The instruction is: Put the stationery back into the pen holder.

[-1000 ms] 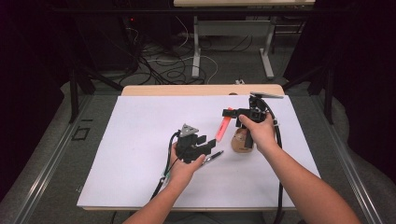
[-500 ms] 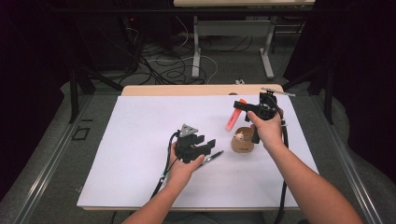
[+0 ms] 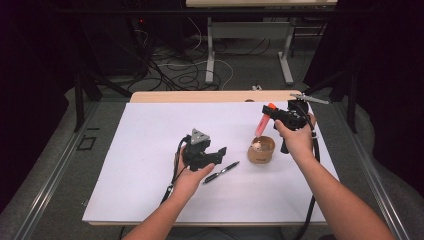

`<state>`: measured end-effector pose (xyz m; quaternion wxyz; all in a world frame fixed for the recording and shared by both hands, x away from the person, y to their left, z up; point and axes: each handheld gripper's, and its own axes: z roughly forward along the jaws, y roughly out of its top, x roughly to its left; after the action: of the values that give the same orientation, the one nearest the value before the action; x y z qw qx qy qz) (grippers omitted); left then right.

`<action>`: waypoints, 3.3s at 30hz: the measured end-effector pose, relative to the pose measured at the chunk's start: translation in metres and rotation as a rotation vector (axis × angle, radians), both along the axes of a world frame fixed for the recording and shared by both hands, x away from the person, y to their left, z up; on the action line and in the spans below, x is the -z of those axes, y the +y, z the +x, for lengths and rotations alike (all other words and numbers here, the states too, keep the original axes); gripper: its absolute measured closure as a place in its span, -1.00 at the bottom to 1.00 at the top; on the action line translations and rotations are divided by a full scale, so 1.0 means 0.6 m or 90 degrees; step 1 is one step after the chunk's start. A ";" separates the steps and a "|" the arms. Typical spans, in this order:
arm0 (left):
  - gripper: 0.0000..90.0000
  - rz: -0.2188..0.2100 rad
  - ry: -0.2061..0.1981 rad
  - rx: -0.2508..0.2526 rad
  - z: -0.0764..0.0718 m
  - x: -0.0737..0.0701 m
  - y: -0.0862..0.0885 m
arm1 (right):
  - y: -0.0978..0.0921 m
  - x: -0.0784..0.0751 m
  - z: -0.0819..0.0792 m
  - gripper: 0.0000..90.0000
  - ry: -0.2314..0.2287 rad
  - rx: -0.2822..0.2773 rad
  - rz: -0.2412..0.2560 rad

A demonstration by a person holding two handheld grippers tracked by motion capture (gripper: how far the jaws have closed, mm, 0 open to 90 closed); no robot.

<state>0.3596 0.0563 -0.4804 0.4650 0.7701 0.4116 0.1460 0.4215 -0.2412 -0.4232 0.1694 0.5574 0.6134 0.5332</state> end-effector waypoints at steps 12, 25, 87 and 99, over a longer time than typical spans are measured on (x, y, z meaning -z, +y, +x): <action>-0.31 0.054 -0.067 0.014 -0.005 -0.037 0.038 | -0.007 0.014 -0.020 0.65 -0.025 0.009 -0.055; -0.62 0.011 -0.008 -0.002 -0.002 -0.035 0.089 | -0.002 0.038 -0.038 0.65 -0.059 -0.007 -0.112; -0.63 0.042 0.073 -0.059 -0.015 0.029 0.177 | -0.013 0.142 -0.064 0.20 -0.065 0.020 -0.115; -0.53 0.054 0.073 -0.054 -0.016 0.028 0.176 | -0.020 0.116 -0.082 -0.10 -0.049 0.019 -0.139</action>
<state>0.3502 0.1621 -0.4971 0.4011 0.7781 0.4630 0.1388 0.3724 -0.2534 -0.4931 0.2602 0.5240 0.6525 0.4816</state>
